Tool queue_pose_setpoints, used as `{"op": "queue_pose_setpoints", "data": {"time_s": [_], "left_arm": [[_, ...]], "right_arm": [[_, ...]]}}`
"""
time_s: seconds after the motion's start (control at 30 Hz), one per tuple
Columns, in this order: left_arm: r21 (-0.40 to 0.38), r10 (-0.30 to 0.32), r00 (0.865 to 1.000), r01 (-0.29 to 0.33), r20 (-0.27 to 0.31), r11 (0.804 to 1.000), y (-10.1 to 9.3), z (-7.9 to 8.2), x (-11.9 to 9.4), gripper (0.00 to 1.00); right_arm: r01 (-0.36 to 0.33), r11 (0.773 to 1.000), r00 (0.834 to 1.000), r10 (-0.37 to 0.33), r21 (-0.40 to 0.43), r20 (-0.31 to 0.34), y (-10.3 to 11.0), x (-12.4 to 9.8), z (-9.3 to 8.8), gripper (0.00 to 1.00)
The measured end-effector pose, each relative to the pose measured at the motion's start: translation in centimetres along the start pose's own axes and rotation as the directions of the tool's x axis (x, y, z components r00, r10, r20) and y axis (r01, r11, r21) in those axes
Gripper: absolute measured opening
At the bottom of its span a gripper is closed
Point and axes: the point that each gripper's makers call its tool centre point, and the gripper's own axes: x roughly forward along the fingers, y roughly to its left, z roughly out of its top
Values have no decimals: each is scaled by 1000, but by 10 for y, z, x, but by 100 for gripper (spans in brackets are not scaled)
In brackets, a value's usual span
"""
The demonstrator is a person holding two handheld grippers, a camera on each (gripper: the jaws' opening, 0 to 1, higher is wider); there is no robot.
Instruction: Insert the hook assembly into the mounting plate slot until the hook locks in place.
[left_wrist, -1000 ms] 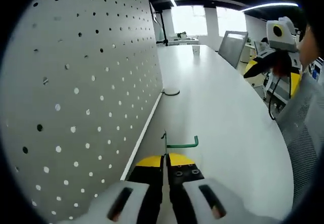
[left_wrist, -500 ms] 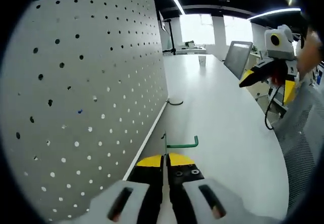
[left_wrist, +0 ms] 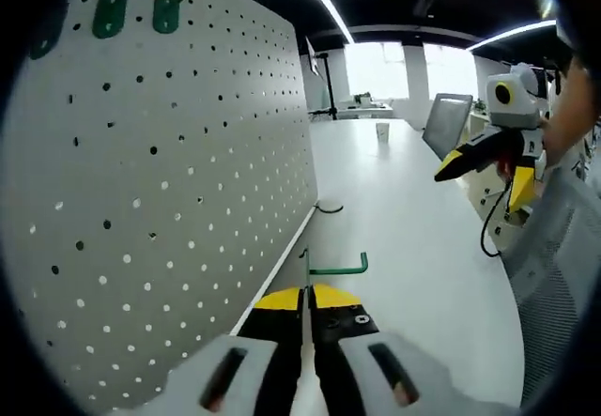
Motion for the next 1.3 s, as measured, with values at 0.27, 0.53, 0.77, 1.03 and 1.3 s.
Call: {"op": "queue_pose_setpoints", "data": {"time_s": [0.27,0.53,0.77,1.03,1.3], "left_arm": [[-24,32,999,-31,25,999,1,-1,-20,2],[-75,85,994,-79,74,994,3,6,-39,2],[-113,113,986,-100,119,989,-2,13,-53,2],[-124,125,982,-108,142,986,-9,14,-66,2],[-147,160,969,-133,190,980,-11,24,-78,2]], "right_arm": [[-12,1000,1000,12,0,11,7,2,3,62],[-17,1000,999,16,4,28,12,3,9,62],[-23,1000,999,23,-1,37,15,2,13,62],[-29,1000,999,29,-1,44,18,3,14,62],[-39,999,998,39,-11,50,25,2,18,62]]}}
